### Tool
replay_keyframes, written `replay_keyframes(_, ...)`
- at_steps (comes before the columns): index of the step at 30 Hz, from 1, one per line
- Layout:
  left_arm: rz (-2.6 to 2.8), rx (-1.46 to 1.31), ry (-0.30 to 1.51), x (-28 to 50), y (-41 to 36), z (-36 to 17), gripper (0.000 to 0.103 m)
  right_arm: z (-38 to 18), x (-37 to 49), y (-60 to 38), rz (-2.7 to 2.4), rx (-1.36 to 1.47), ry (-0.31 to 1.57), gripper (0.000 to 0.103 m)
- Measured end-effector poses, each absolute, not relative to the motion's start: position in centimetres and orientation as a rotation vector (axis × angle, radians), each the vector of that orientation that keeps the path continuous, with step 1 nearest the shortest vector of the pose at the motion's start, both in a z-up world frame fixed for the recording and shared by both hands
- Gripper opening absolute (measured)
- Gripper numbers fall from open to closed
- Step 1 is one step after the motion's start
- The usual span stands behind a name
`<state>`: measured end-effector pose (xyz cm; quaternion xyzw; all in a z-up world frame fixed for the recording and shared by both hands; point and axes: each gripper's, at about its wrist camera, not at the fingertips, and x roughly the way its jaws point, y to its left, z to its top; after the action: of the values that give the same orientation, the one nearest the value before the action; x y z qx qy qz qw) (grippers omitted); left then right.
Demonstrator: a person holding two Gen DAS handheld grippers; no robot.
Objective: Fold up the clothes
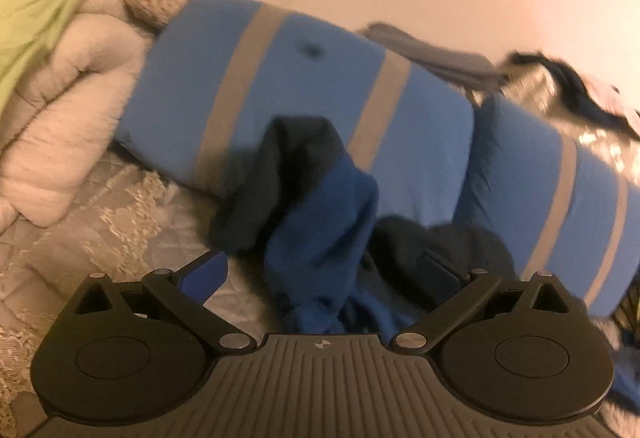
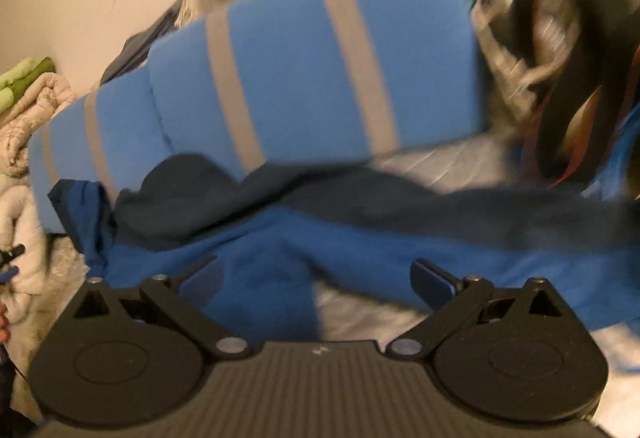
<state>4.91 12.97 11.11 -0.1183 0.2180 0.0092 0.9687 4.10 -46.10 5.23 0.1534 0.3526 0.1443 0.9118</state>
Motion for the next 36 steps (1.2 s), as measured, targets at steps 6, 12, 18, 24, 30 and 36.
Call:
replay_keyframes(6, -0.023, -0.175, 0.49, 5.5, 11.6, 9.6, 0.103, -1.3, 8.0, -43.4, 0.262, 0.517, 0.758, 0.102)
replay_keyframes(12, -0.046, -0.106, 0.536, 6.3, 10.0, 8.4, 0.103, -7.0, 11.5, -41.3, 0.23, 0.692, 0.784, 0.086)
replay_keyframes(18, -0.069, -0.037, 0.583, 7.1, 8.4, 7.3, 0.103, -8.5, 13.5, -40.9, 0.295, 0.691, 0.747, 0.069)
replay_keyframes(24, -0.056, -0.001, 0.609, 7.4, 8.0, 6.6, 0.103, -8.7, 14.6, -40.6, 0.326, 0.736, 0.778, 0.019)
replay_keyframes(30, -0.03, 0.005, 0.629, 7.5, 8.2, 6.4, 0.103, -8.3, 11.7, -40.7, 0.29, 0.957, 0.884, 0.015)
replay_keyframes(36, -0.017, 0.023, 0.654, 7.5, 8.0, 5.9, 0.103, -8.9, 10.5, -41.6, 0.215, 1.08, 0.957, 0.015)
